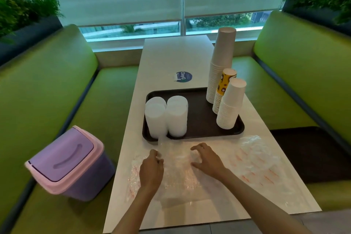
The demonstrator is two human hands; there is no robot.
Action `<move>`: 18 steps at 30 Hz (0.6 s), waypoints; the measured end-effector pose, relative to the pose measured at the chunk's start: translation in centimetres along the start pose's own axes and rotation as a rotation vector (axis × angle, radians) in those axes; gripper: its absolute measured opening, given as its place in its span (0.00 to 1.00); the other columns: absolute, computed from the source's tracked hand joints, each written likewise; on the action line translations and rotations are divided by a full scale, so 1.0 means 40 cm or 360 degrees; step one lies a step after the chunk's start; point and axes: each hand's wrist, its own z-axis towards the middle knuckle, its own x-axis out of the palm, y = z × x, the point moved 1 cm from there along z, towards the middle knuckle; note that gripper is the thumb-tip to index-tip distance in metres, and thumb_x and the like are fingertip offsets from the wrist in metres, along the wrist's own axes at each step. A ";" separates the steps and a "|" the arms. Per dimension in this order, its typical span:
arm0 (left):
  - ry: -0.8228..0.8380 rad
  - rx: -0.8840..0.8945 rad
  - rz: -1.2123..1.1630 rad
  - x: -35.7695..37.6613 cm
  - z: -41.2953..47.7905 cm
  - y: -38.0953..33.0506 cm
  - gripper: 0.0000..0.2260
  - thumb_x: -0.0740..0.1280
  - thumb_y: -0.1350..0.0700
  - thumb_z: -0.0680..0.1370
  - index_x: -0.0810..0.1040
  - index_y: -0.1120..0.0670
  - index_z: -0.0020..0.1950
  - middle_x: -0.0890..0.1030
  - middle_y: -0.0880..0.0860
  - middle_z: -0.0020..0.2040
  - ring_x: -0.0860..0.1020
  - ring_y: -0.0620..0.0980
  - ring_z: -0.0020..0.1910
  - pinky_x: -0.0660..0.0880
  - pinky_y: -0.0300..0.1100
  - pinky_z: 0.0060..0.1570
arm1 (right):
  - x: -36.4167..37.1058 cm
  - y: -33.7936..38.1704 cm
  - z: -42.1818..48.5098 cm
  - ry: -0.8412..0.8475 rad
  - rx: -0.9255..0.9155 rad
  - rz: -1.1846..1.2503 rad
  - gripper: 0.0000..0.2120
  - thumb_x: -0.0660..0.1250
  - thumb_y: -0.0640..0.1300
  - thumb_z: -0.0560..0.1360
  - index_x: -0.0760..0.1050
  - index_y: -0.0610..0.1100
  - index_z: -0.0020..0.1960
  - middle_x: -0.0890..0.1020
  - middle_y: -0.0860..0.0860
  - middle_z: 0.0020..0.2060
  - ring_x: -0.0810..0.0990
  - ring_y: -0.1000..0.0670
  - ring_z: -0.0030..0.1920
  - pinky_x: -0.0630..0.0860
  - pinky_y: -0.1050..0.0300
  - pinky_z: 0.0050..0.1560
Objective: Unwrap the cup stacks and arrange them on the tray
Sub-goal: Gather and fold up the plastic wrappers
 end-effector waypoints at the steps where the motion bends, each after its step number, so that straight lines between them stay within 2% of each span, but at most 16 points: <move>1: -0.0005 0.0044 0.0050 -0.002 0.001 -0.003 0.04 0.63 0.60 0.80 0.73 0.56 0.54 0.81 0.53 0.46 0.79 0.52 0.43 0.72 0.42 0.40 | -0.004 0.001 0.005 -0.0022 0.0004 0.0034 0.25 0.71 0.50 0.73 0.69 0.49 0.67 0.69 0.49 0.67 0.69 0.49 0.66 0.69 0.57 0.60; 3: -0.0016 0.0109 0.0134 -0.011 0.001 -0.007 0.03 0.61 0.58 0.81 0.72 0.56 0.52 0.80 0.54 0.44 0.78 0.51 0.40 0.74 0.45 0.40 | -0.019 0.010 0.019 -0.0076 -0.0010 0.0106 0.26 0.73 0.51 0.72 0.70 0.48 0.68 0.70 0.49 0.67 0.68 0.48 0.67 0.67 0.57 0.62; 5: -0.0042 0.0150 0.0081 -0.020 0.000 -0.005 0.03 0.61 0.58 0.81 0.73 0.56 0.50 0.81 0.54 0.45 0.78 0.51 0.41 0.74 0.44 0.42 | -0.041 0.031 0.038 -0.0077 -0.0058 0.0135 0.29 0.74 0.52 0.71 0.70 0.49 0.69 0.71 0.48 0.66 0.68 0.47 0.67 0.66 0.56 0.64; 9: -0.0147 0.0317 -0.0121 -0.035 0.002 0.013 0.02 0.67 0.61 0.77 0.79 0.57 0.47 0.80 0.53 0.50 0.77 0.51 0.49 0.72 0.41 0.49 | -0.071 0.095 0.077 0.0098 -0.0150 0.0191 0.34 0.75 0.55 0.69 0.66 0.52 0.72 0.72 0.50 0.68 0.68 0.47 0.67 0.66 0.52 0.67; 12: -0.0167 0.0416 -0.0158 -0.049 -0.002 0.023 0.03 0.69 0.60 0.76 0.82 0.57 0.47 0.78 0.51 0.53 0.75 0.48 0.52 0.69 0.38 0.52 | -0.077 0.140 0.100 0.0249 -0.0156 0.0324 0.37 0.75 0.53 0.69 0.64 0.53 0.73 0.71 0.51 0.69 0.68 0.48 0.69 0.65 0.47 0.70; 15: -0.0146 0.0448 -0.0236 -0.059 -0.004 0.033 0.05 0.68 0.59 0.77 0.83 0.57 0.49 0.79 0.49 0.51 0.76 0.46 0.50 0.72 0.38 0.51 | -0.087 0.166 0.117 0.0279 -0.0155 0.0417 0.33 0.75 0.49 0.70 0.67 0.47 0.72 0.74 0.49 0.67 0.71 0.48 0.67 0.67 0.53 0.67; 18: -0.0113 0.0340 -0.0375 -0.063 0.000 0.046 0.05 0.66 0.60 0.78 0.83 0.55 0.48 0.79 0.49 0.48 0.78 0.47 0.48 0.76 0.42 0.50 | -0.088 0.172 0.128 0.0240 -0.0155 0.0458 0.25 0.75 0.46 0.70 0.75 0.40 0.64 0.79 0.46 0.62 0.76 0.47 0.63 0.70 0.55 0.62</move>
